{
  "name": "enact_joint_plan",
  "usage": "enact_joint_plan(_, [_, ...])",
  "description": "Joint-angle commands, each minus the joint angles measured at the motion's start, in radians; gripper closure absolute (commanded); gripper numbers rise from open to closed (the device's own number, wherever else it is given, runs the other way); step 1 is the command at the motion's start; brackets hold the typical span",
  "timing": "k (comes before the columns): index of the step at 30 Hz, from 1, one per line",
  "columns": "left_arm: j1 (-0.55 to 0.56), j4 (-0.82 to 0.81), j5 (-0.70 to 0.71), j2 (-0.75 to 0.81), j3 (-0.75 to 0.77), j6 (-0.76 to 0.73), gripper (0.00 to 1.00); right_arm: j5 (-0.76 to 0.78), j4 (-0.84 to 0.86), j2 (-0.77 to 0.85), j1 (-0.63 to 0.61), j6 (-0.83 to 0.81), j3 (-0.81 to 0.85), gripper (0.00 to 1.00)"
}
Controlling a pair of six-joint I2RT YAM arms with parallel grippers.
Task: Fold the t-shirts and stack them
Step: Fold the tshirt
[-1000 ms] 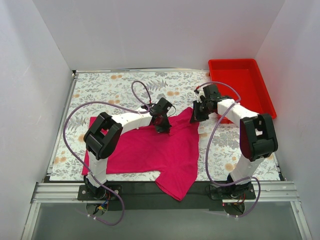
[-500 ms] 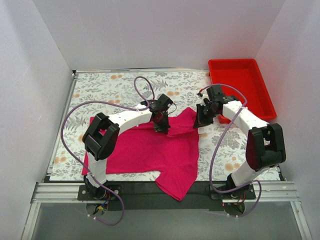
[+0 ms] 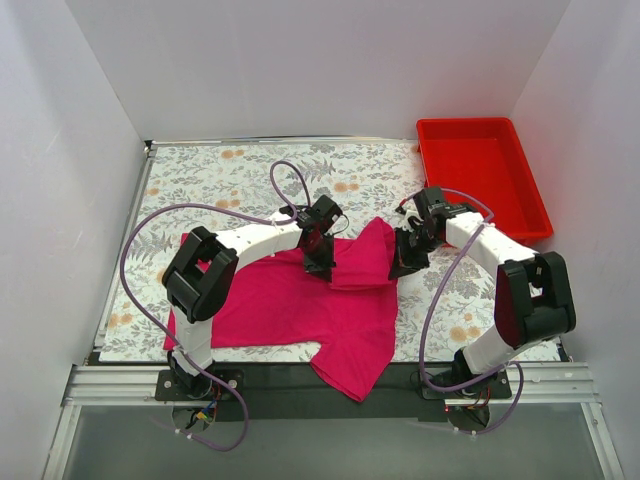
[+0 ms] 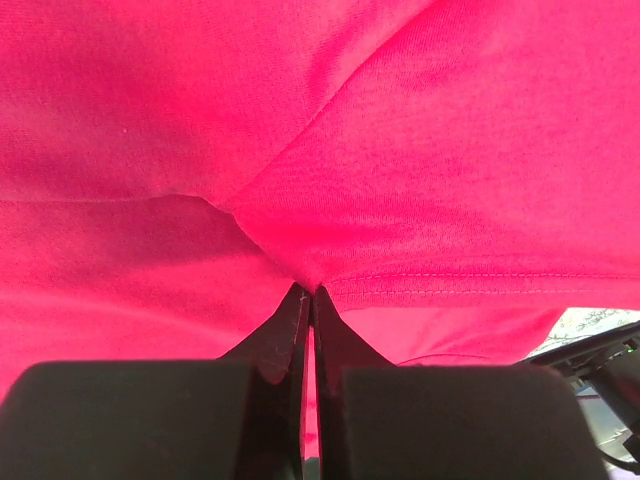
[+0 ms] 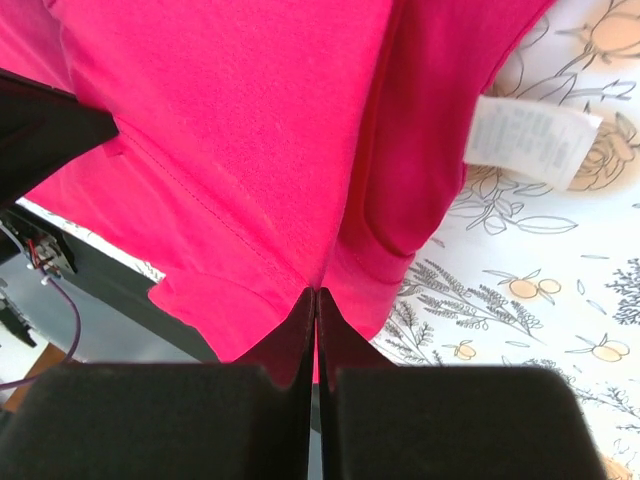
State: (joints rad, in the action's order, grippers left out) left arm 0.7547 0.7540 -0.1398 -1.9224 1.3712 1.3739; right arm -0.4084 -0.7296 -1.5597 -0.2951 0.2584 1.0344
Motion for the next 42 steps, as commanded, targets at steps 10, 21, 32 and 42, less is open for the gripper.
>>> enact_joint_plan(10, [0.002, 0.008, -0.035, 0.074, -0.047, -0.027, 1.00, 0.003, -0.030, 0.058, -0.009, 0.016, -0.074, 0.99])
enact_joint_plan(21, [-0.005, -0.005, 0.026, 0.089, -0.021, -0.030, 0.70, 0.006, 0.012, 0.047, -0.006, -0.018, -0.021, 0.73])
enact_joint_plan(32, [-0.337, -0.099, 0.128, 0.261, -0.138, -0.015, 0.51, 0.010, 0.209, -0.100, 0.126, 0.096, 0.184, 0.56])
enact_joint_plan(42, [-0.667, -0.215, 0.221, 0.254, -0.261, -0.024, 0.53, -0.009, 0.392, -0.255, 0.163, 0.203, 0.208, 0.57])
